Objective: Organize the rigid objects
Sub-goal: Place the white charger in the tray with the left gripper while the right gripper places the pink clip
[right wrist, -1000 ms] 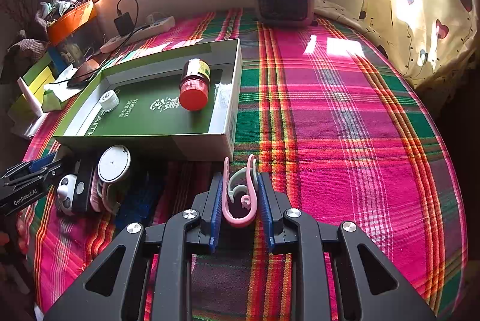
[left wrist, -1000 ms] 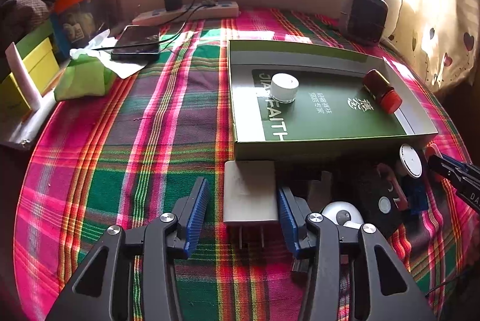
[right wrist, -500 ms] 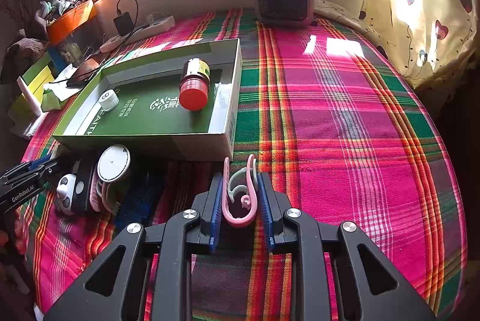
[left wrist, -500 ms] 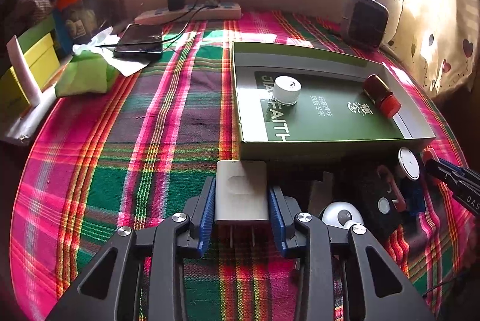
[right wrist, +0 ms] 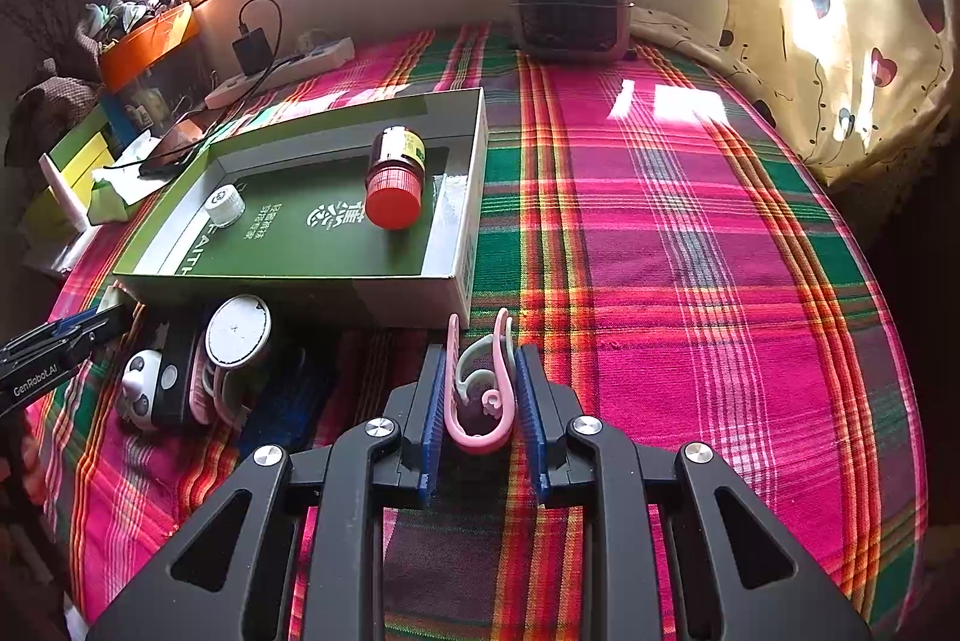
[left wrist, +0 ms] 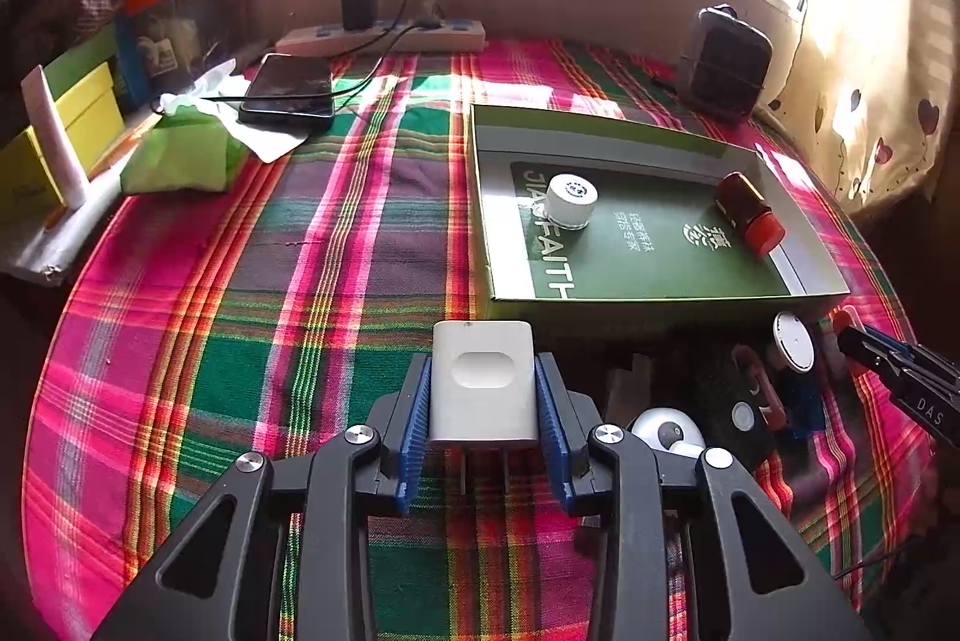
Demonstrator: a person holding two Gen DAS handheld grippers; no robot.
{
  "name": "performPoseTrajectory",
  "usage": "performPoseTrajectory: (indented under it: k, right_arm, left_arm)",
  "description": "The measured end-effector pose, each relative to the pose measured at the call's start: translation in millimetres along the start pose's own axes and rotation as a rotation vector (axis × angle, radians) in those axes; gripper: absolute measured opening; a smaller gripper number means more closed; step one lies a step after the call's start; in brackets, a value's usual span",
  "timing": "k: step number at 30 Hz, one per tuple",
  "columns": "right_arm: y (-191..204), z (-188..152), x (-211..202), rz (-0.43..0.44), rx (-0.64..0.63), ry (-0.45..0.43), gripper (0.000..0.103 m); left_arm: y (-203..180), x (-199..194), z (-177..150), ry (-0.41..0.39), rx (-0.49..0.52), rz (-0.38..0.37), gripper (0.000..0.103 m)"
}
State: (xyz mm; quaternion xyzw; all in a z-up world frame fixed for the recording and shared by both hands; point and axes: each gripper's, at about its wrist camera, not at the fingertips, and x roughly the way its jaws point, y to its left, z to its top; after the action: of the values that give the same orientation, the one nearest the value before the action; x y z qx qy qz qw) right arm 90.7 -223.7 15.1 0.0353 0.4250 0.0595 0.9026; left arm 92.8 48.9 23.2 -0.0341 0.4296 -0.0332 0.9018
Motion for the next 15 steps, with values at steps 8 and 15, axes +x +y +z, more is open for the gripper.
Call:
performPoseTrajectory:
  k: [8, 15]
  right_arm:
    - [1, 15, -16, 0.012, -0.010, -0.039, 0.024]
    - [10, 39, -21, 0.032, -0.043, -0.073, 0.024]
  left_arm:
    - [-2, -18, 14, -0.039, 0.012, -0.026, 0.032]
    - [-11, -16, 33, -0.049, 0.035, -0.060, 0.032]
